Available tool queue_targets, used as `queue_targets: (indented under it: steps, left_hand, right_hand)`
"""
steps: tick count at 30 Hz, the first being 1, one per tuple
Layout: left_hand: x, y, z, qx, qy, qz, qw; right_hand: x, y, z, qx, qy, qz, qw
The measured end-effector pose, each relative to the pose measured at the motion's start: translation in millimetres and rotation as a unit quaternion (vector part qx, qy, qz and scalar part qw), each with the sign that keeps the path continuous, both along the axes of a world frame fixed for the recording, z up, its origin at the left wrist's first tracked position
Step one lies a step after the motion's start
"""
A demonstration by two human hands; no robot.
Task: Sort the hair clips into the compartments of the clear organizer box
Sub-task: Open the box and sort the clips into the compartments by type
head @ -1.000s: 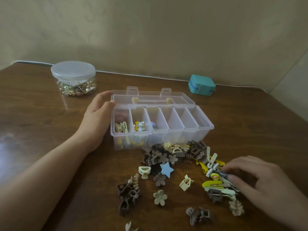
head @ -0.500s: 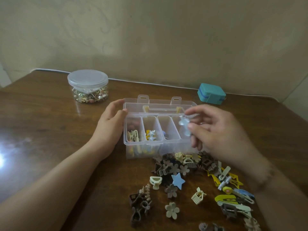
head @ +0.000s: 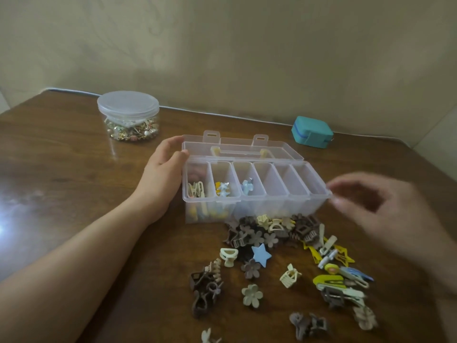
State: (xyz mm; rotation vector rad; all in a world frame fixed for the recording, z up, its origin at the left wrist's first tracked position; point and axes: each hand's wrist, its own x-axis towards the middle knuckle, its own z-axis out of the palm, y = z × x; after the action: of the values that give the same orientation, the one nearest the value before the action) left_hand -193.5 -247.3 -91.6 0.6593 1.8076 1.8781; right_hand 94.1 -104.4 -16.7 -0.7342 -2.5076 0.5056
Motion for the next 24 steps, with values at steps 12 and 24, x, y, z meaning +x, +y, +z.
queue_targets:
  steps: [12, 24]
  left_hand:
    - [2.9, 0.0, 1.8, -0.004, 0.011, 0.007, 1.000]
    - [1.3, -0.5, 2.4, 0.003, 0.000, 0.008, 1.000]
  right_hand:
    - [84.7, -13.1, -55.5, 0.013, -0.116, -0.005, 0.993]
    - [71.0, 3.6, -29.7, -0.087, -0.109, -0.029, 0.990]
